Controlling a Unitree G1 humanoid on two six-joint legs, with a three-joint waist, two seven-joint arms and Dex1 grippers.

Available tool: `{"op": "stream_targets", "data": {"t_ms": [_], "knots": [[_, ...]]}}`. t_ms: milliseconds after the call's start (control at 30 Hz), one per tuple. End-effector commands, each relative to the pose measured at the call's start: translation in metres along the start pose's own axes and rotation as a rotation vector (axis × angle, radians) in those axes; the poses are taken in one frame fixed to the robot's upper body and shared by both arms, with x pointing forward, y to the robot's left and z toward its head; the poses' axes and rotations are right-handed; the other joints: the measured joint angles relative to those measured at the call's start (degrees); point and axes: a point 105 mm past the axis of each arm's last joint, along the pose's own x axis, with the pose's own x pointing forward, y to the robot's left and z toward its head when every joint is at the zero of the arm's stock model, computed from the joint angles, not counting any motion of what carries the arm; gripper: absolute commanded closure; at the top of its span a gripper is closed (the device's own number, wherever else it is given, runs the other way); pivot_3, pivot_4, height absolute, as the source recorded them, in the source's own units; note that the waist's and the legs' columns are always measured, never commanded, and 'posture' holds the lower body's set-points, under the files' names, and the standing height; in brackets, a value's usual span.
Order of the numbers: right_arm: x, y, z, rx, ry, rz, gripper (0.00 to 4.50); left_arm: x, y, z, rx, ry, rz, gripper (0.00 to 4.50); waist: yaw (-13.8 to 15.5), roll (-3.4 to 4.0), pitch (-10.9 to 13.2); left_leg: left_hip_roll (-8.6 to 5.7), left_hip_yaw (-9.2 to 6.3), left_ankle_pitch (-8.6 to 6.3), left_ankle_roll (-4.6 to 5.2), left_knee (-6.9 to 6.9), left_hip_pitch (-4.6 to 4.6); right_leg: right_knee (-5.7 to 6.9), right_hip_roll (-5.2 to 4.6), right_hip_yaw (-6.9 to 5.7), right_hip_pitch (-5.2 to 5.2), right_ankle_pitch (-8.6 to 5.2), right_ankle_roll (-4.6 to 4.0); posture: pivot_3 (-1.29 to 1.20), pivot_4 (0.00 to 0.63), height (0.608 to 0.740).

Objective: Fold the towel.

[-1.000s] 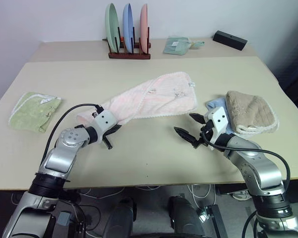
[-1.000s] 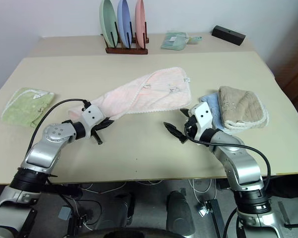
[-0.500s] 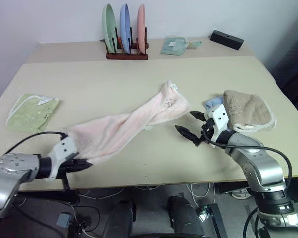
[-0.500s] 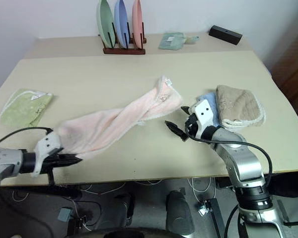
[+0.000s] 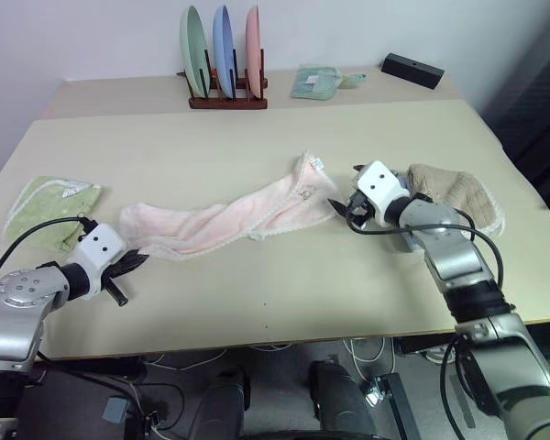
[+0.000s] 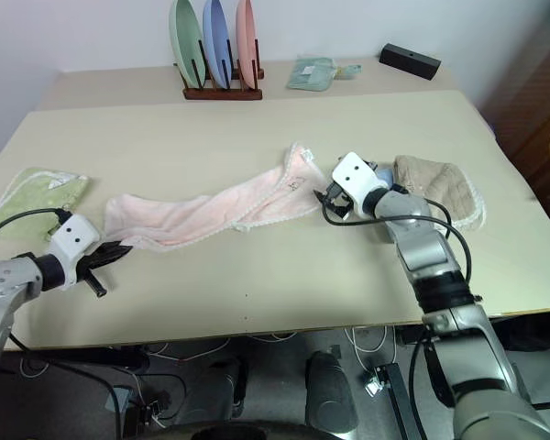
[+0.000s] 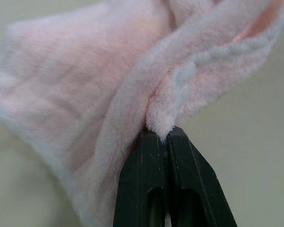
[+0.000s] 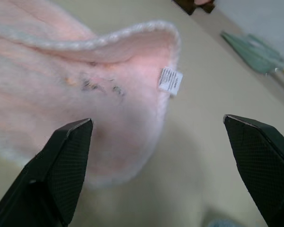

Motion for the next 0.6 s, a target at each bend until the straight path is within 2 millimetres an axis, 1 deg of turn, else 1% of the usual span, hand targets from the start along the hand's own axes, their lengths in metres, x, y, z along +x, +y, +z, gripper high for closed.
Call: {"op": "stream_targets", "data": {"t_ms": [33,100,133,200,233,267,333,367,467,500,567,600], "knots": [[0.015,-0.008,0.018,-0.238,-0.042,0.014,0.0,0.003,-0.008,0.004,0.012,-0.02,-0.037,4.45,-0.02,0.01,0.0,0.0,0.01,0.0,0.0,0.0,0.0,0.0,0.0,0.0,0.0,0.0,0.0,0.0,0.15,0.74],[0.022,-0.005,0.016,-0.307,-0.029,0.055,0.0,0.004,-0.012,0.004,0.008,-0.025,-0.053,4.45,0.05,0.01,0.0,-0.01,0.0,0.0,0.0,0.0,0.0,-0.01,0.0,0.0,0.01,0.0,0.0,0.0,0.15,0.74],[0.026,-0.003,0.013,-0.255,-0.012,0.072,0.0,0.004,-0.014,0.003,0.007,-0.025,-0.055,4.45,0.11,0.0,0.0,-0.01,0.0,0.0,0.0,-0.01,0.0,-0.02,0.0,0.0,0.02,0.0,0.0,0.0,0.15,0.74],[0.031,0.002,0.004,-0.076,0.024,0.112,0.0,0.004,-0.015,0.002,0.005,-0.026,-0.052,4.45,0.06,-0.02,-0.01,-0.01,-0.01,0.0,0.0,-0.01,0.0,-0.02,-0.01,0.0,0.04,0.0,0.0,0.0,0.15,0.74],[0.032,0.008,-0.002,0.006,0.045,0.148,0.0,0.004,-0.016,0.002,0.002,-0.028,-0.052,4.45,0.05,-0.02,-0.01,-0.01,-0.02,0.0,0.0,-0.01,0.01,-0.02,-0.01,0.0,0.06,0.0,0.0,0.0,0.15,0.74],[0.033,0.012,-0.005,0.05,0.058,0.173,0.0,0.003,-0.017,0.002,0.0,-0.029,-0.052,4.45,0.05,-0.01,-0.01,-0.01,-0.02,0.0,0.0,-0.02,0.02,-0.01,-0.01,0.0,0.06,0.01,0.0,0.0,0.15,0.74],[0.031,0.02,-0.019,0.186,0.129,0.22,0.0,0.003,-0.019,0.002,-0.003,-0.032,-0.055,4.45,0.05,0.05,-0.02,-0.03,-0.02,0.0,0.0,-0.01,0.01,-0.01,-0.02,0.0,0.06,0.01,0.0,0.0,0.15,0.74],[0.03,0.023,-0.023,0.213,0.147,0.234,0.0,0.003,-0.02,0.002,-0.005,-0.032,-0.057,4.45,0.06,0.03,-0.04,-0.03,-0.02,0.0,0.0,-0.01,0.02,0.0,-0.02,0.01,0.07,0.01,0.0,0.0,0.15,0.74],[0.025,0.03,-0.034,0.388,0.213,0.265,0.0,0.003,-0.024,0.002,-0.008,-0.037,-0.063,4.45,0.12,0.06,-0.05,-0.03,-0.04,0.0,0.0,-0.01,0.07,0.0,-0.02,0.0,0.12,0.01,0.0,0.0,0.15,0.74],[0.024,0.032,-0.037,0.429,0.235,0.271,0.25,0.004,-0.025,0.003,-0.008,-0.04,-0.067,4.48,0.13,0.06,-0.06,-0.03,-0.04,0.0,0.0,-0.01,0.08,0.0,-0.02,0.0,0.13,0.01,0.0,0.0,0.15,0.74],[0.02,0.034,-0.041,0.446,0.258,0.282,0.8,0.006,-0.026,0.004,-0.007,-0.045,-0.074,4.5,0.14,0.08,-0.09,-0.03,-0.04,0.0,0.0,-0.01,0.09,0.0,-0.02,0.0,0.14,0.01,0.0,0.0,0.15,0.74],[0.018,0.037,-0.042,0.455,0.261,0.293,1.27,0.007,-0.026,0.005,-0.006,-0.05,-0.076,4.5,0.2,0.09,-0.1,-0.04,-0.04,0.0,0.0,-0.01,0.09,0.01,-0.02,0.0,0.14,0.01,0.0,0.0,0.15,0.74]]}}
